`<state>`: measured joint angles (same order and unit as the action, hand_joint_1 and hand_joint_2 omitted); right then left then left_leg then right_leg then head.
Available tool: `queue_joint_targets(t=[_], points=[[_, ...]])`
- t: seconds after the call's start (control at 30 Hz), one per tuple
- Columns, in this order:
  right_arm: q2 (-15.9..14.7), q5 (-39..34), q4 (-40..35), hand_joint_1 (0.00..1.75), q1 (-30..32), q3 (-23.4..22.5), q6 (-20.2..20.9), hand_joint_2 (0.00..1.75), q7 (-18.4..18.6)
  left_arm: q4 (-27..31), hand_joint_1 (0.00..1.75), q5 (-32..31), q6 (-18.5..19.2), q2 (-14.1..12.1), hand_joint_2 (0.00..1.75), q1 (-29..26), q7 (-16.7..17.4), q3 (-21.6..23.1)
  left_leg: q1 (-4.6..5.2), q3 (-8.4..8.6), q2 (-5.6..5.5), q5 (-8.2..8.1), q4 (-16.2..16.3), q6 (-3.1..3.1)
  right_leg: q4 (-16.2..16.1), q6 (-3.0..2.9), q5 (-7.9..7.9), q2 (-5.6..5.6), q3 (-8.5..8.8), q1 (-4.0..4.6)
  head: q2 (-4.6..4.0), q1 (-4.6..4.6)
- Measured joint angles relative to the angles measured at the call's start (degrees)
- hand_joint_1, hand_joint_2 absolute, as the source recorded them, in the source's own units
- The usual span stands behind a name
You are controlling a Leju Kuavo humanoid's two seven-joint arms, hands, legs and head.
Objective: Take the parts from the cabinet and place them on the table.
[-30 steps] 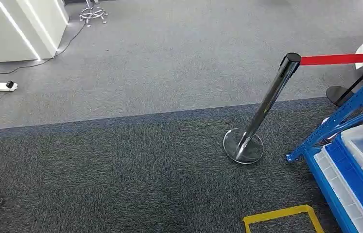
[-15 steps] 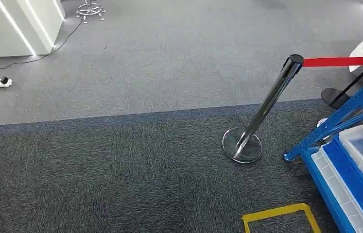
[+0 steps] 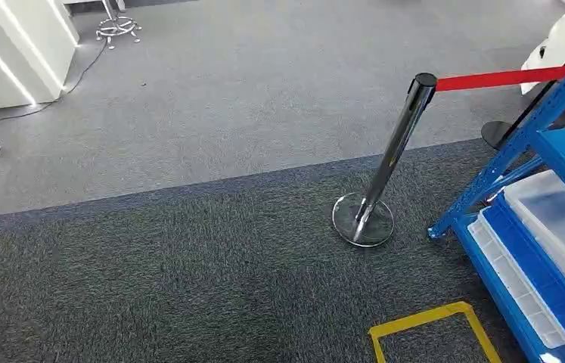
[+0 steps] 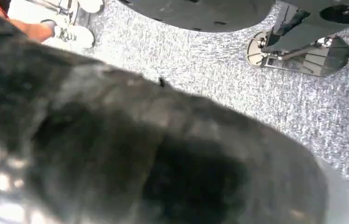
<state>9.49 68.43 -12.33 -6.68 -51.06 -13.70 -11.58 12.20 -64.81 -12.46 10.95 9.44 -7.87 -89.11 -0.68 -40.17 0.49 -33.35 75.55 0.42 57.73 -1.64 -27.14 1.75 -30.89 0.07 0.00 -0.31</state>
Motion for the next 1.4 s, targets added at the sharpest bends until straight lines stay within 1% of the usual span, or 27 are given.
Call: queue_joint_targets(t=[0.07,0.1,0.13,0.27,0.3,0.33,0.37,0.43,0.47,0.53,0.6,0.63,0.77,0.8,0.83,0.87,0.93,0.97,1.0,1.03,1.1,1.13,1.17,1.27,1.3,1.37,1.4], points=[[0.0,0.02,0.0,0.0,-0.03,0.0,0.0,0.0,0.0,0.0,0.0,0.0,-0.09,-0.04,0.0,0.02,0.0,0.04,-0.01,4.42,-0.4,5.21,-9.08,0.26,0.41,0.25,-0.2,1.12,0.06,-0.08,0.0,-0.02],[0.04,0.02,0.0,0.0,-0.05,0.0,0.0,0.0,0.0,0.0,0.0,0.0,-0.13,-0.11,0.0,0.01,0.0,0.07,-0.03,6.86,-1.66,7.28,-14.26,0.48,0.79,0.51,-0.41,1.57,-0.05,-0.14,0.0,0.0],[0.07,0.02,0.0,0.0,-0.14,0.0,0.0,0.0,-0.02,0.0,0.0,0.0,-0.13,-0.13,0.0,-0.04,0.0,0.07,0.06,7.61,-3.02,6.1,-15.97,0.51,1.3,0.93,-0.69,1.86,-0.48,0.24,0.0,0.0],[0.07,0.04,0.0,0.0,-0.01,-0.02,-0.02,0.0,0.0,0.0,0.0,0.0,-0.13,-0.11,0.0,0.22,0.0,0.17,0.1,7.66,-1.81,6.64,-16.48,1.56,1.12,2.24,-0.52,3.09,-0.87,-0.1,0.0,0.0],[0.02,0.04,0.02,0.0,0.06,-0.07,-0.02,0.0,-0.02,0.0,0.0,0.02,-0.13,-0.02,0.0,0.23,0.0,0.22,-0.17,7.83,-1.15,6.98,-16.91,2.04,1.78,2.41,-1.02,2.14,-0.88,-0.27,0.0,0.02],[0.02,0.04,0.0,0.0,0.03,-0.07,-0.02,0.0,0.0,0.0,0.0,0.02,-0.15,-0.04,0.0,0.2,-0.02,0.24,-0.17,7.86,-0.9,7.02,-17.1,2.23,3.67,2.69,-2.49,0.24,-1.81,-0.12,0.0,0.11],[0.04,0.04,0.02,0.0,-0.03,-0.07,-0.02,0.0,-0.02,0.0,0.0,0.0,-0.15,-0.04,0.0,0.18,-0.02,0.24,-0.12,7.8,-0.43,7.0,-17.1,2.47,7.29,2.98,-4.7,-0.68,-3.66,-0.26,0.0,0.07],[0.02,0.04,0.02,0.0,-0.07,-0.09,0.0,0.0,0.0,0.0,0.0,0.02,-0.15,-0.04,0.0,0.04,0.0,0.24,-0.03,7.74,0.72,6.89,-17.1,2.59,16.17,3.4,-8.45,-1.19,-8.16,-0.56,0.0,0.06],[0.02,0.04,0.02,0.0,-0.02,-0.09,-0.02,0.0,0.0,0.0,0.0,0.02,-0.13,-0.07,0.0,0.03,0.0,0.24,-0.03,7.73,1.31,6.82,-17.09,2.6,18.6,3.58,-8.69,-1.25,-9.46,-0.68,0.0,0.09],[0.02,0.04,0.02,0.0,0.17,-0.11,0.0,0.0,0.0,0.0,0.0,0.02,-0.13,-0.04,0.0,0.06,0.0,0.26,-0.03,7.91,2.16,6.71,-17.09,2.51,14.69,3.62,-5.22,-1.58,-7.66,-0.85,0.0,0.07],[0.02,0.07,0.0,0.0,0.14,-0.11,0.0,0.0,0.0,0.0,0.0,0.02,-0.13,-0.04,0.0,0.12,0.0,0.28,-0.02,8.3,2.9,6.54,-17.09,2.26,4.3,3.02,-0.27,-3.22,-2.3,-0.66,0.0,0.07],[0.0,0.09,0.0,0.0,-0.01,-0.11,0.02,0.0,0.0,0.0,0.0,0.04,-0.11,-0.02,0.0,0.09,0.0,0.28,-0.01,8.43,3.33,6.45,-17.09,2.12,0.76,2.41,-0.28,-5.53,-0.81,-0.2,0.0,0.09],[0.0,0.33,0.0,0.0,-0.13,-0.15,0.07,0.0,0.02,0.0,0.0,0.13,-0.07,-0.02,0.0,0.26,-0.02,0.31,0.05,8.87,4.83,6.26,-17.21,0.72,0.56,1.35,0.06,-3.62,-1.17,0.46,0.0,0.04],[0.02,0.37,0.02,0.0,-0.1,-0.2,0.04,0.0,0.04,0.0,0.0,0.18,-0.04,-0.04,0.0,0.28,0.0,0.35,0.05,8.7,4.48,5.81,-16.83,0.23,-0.29,0.74,0.67,-3.04,-0.54,-0.43,0.0,0.06],[0.02,0.46,0.0,0.0,-0.07,-0.2,0.04,0.0,0.07,0.0,0.0,0.2,-0.02,-0.04,0.0,0.32,-0.02,0.35,-0.08,8.37,2.35,4.72,-15.45,0.05,-0.49,0.54,0.8,-2.73,-0.43,-0.34,0.0,0.02],[0.02,0.5,0.0,0.0,-0.11,-0.2,0.04,0.0,0.11,0.0,0.0,0.2,0.02,-0.04,0.0,0.27,0.0,0.35,-0.09,6.83,1.03,2.4,-12.02,0.02,-0.45,0.21,0.92,-2.39,-0.54,-0.33,0.0,-0.02],[0.02,0.52,0.0,0.0,-0.2,-0.22,0.04,0.0,0.11,0.0,0.0,0.22,0.02,-0.09,0.0,0.07,-0.02,0.35,-0.13,2.73,0.08,-1.71,-3.17,-0.13,-0.37,0.0,0.87,-1.5,-0.62,-0.21,0.0,0.02],[0.02,0.52,0.0,0.0,-0.19,-0.24,0.07,0.0,0.11,0.0,0.0,0.22,0.02,-0.07,0.0,-0.03,0.0,0.35,-0.13,1.28,-0.01,-2.34,-0.2,-0.22,-0.28,0.0,0.87,-0.91,-0.66,-0.19,0.0,0.02],[0.02,0.52,0.0,0.0,-0.15,-0.26,0.07,0.0,0.11,0.0,0.0,0.31,0.02,-0.04,0.0,-0.15,0.0,0.35,-0.18,0.98,-0.01,-1.51,0.11,-0.26,-0.15,0.01,0.85,-0.3,-0.64,-0.2,0.0,0.02],[0.02,0.52,0.02,0.0,-0.11,-0.31,0.11,0.0,0.11,0.0,0.0,0.33,0.02,-0.07,0.0,-0.14,0.0,0.35,-0.27,1.97,-0.02,0.62,-2.34,-0.29,0.05,0.1,0.78,0.38,-0.63,-0.26,0.0,0.02],[0.02,0.52,0.0,0.0,-0.11,-0.31,0.22,0.0,0.11,0.0,0.0,0.31,0.02,-0.11,0.0,-0.1,0.0,0.37,-0.51,6.41,-0.85,6.03,-11.97,-0.26,0.83,0.58,0.37,1.59,-0.69,-0.45,0.0,0.0],[0.02,0.52,0.0,0.0,-0.09,-0.31,0.26,0.0,0.11,0.0,0.0,0.31,0.02,-0.13,0.0,-0.16,0.0,0.35,-0.7,7.95,-2.55,6.04,-15.38,-0.12,1.33,0.9,0.03,1.95,-0.95,-0.51,0.0,0.02],[0.02,0.55,0.0,0.0,-0.19,-0.31,0.33,0.0,0.11,0.0,0.0,0.31,0.02,-0.13,0.0,-0.08,0.0,0.37,-0.35,8.02,-2.85,5.7,-15.96,-0.1,2.01,1.33,-0.23,2.32,-1.36,-0.18,0.0,0.0],[0.02,0.55,0.0,0.0,-0.05,-0.33,0.28,0.0,0.11,0.0,0.0,0.28,0.02,-0.11,0.0,0.25,-0.02,0.42,-0.09,7.89,-1.91,5.98,-15.72,0.91,1.46,2.31,0.18,3.04,-1.67,-0.46,0.0,0.04],[0.0,0.55,0.0,0.0,-0.04,-0.37,0.24,0.0,0.11,0.0,0.0,0.28,0.02,-0.02,0.0,0.22,-0.04,0.44,-0.53,8.02,-1.41,6.36,-16.36,1.44,1.65,2.56,-0.01,3.26,-1.66,-0.46,0.0,0.0],[0.0,0.55,0.02,0.0,-0.03,-0.39,0.17,0.0,0.13,0.0,0.0,0.35,0.02,-0.07,0.0,0.21,-0.15,0.48,-0.54,8.05,-0.62,6.55,-16.6,2.07,5.25,2.99,-2.65,-0.11,-3.24,-0.39,0.0,0.11],[0.0,0.55,0.02,0.0,-0.12,-0.39,0.15,0.0,0.13,0.0,0.0,0.35,0.04,-0.07,0.0,0.16,-0.2,0.52,-0.45,7.94,-0.11,6.53,-16.6,2.15,9.6,3.29,-5.0,-0.82,-5.37,-0.5,0.0,0.09]])
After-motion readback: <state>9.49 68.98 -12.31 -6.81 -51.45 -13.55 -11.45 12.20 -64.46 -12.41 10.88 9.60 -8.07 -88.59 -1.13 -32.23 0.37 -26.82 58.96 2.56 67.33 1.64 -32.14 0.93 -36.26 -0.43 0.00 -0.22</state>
